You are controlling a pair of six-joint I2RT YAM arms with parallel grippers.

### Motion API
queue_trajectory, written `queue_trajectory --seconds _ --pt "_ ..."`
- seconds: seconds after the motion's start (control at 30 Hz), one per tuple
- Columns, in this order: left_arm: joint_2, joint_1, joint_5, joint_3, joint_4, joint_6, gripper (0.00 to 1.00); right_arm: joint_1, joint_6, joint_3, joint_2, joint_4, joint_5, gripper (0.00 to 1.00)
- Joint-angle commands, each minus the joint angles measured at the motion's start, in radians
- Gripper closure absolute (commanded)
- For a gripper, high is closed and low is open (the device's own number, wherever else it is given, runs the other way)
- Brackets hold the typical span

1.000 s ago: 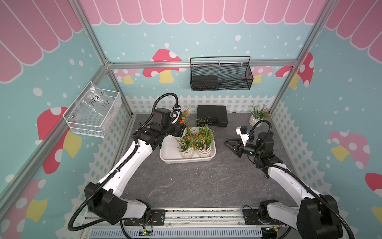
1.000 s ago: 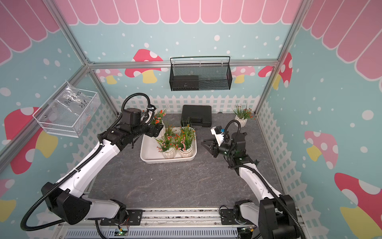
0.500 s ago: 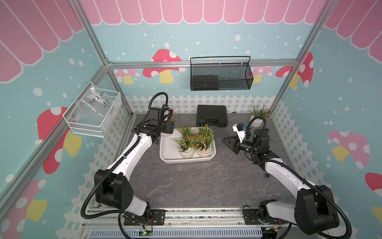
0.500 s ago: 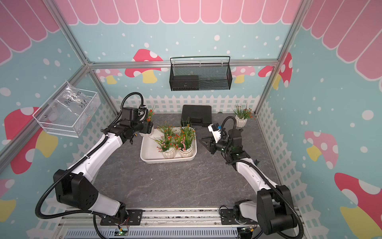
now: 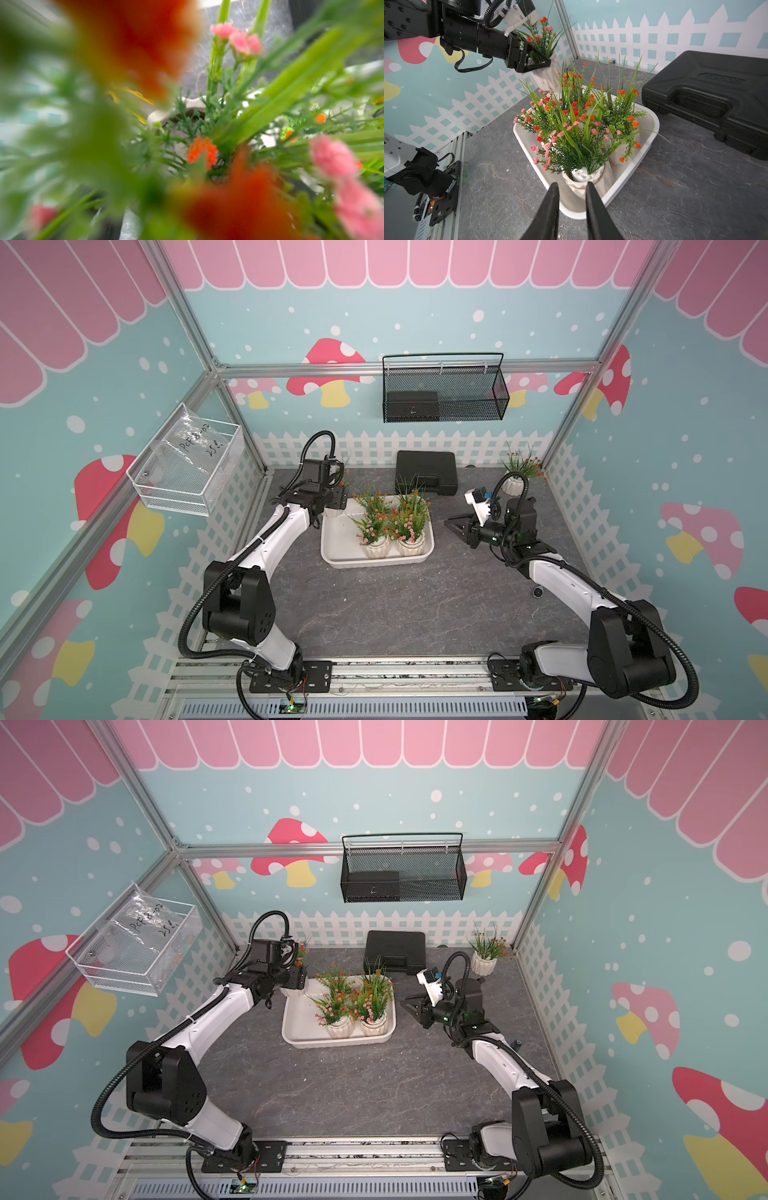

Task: Put the potted gypsophila into the storage box
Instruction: Place the baby's breath potted plant at the storage box.

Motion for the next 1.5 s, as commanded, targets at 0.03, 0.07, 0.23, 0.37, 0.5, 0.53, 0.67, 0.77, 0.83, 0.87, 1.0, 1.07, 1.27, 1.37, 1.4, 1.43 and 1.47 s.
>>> queue_trajectory --seconds 0.03,0.07,0.23,0.37,0.5,0.53,0.67,0.77,0.83,0.87,1.0,1.07,1.27,1.37,1.4,1.43,1.47 --pt "0.015 0.003 0.06 -0.014 0.107 -0.027 0.52 0.007 -0.031 0.031 0.012 -0.014 0.01 0.75" --pt "0.017 0.004 0.075 -0.025 0.119 -0.03 0.52 0.007 -0.032 0.03 0.015 -0.015 0.012 0.75" --pt "0.026 0.003 0.152 -0.086 0.196 -0.043 0.52 0.008 -0.035 0.032 0.026 -0.02 0.015 0.75" --pt "0.051 0.002 0.182 -0.107 0.243 -0.033 0.52 0.007 -0.036 0.031 0.027 -0.021 0.014 0.75" --pt "0.082 0.0 0.188 -0.122 0.291 -0.02 0.52 0.008 -0.038 0.028 0.027 -0.021 0.017 0.75" --pt "0.091 -0.001 0.187 -0.124 0.302 -0.018 0.52 0.008 -0.039 0.027 0.028 -0.022 0.018 0.75" --pt "0.127 -0.001 0.179 -0.127 0.342 -0.017 0.52 0.007 -0.041 0.026 0.033 -0.022 0.022 0.75" --pt "0.152 0.0 0.169 -0.131 0.373 -0.019 0.52 0.008 -0.041 0.029 0.038 -0.023 0.022 0.75" --pt "0.166 -0.001 0.159 -0.131 0.389 -0.019 0.52 0.007 -0.042 0.03 0.041 -0.023 0.022 0.74" --pt "0.172 -0.001 0.153 -0.13 0.392 -0.02 0.52 0.008 -0.041 0.031 0.041 -0.022 0.023 0.74" --pt "0.183 -0.003 0.13 -0.134 0.407 -0.013 0.52 0.007 -0.046 0.031 0.045 -0.024 0.025 0.74" --pt "0.183 -0.002 0.126 -0.136 0.406 -0.01 0.51 0.007 -0.047 0.031 0.047 -0.028 0.027 0.74" --pt "0.195 -0.003 0.111 -0.141 0.382 0.008 0.48 0.007 -0.051 0.034 0.042 -0.032 0.034 0.74" --pt "0.2 -0.003 0.108 -0.139 0.367 0.012 0.41 0.007 -0.051 0.035 0.044 -0.032 0.036 0.74" --pt "0.202 -0.003 0.11 -0.137 0.361 0.011 0.39 0.007 -0.049 0.035 0.047 -0.032 0.036 0.74" --pt "0.202 -0.003 0.11 -0.135 0.352 0.01 0.36 0.007 -0.049 0.036 0.048 -0.035 0.036 0.74" --pt "0.202 -0.003 0.108 -0.132 0.343 0.006 0.35 0.008 -0.048 0.036 0.047 -0.036 0.037 0.74"
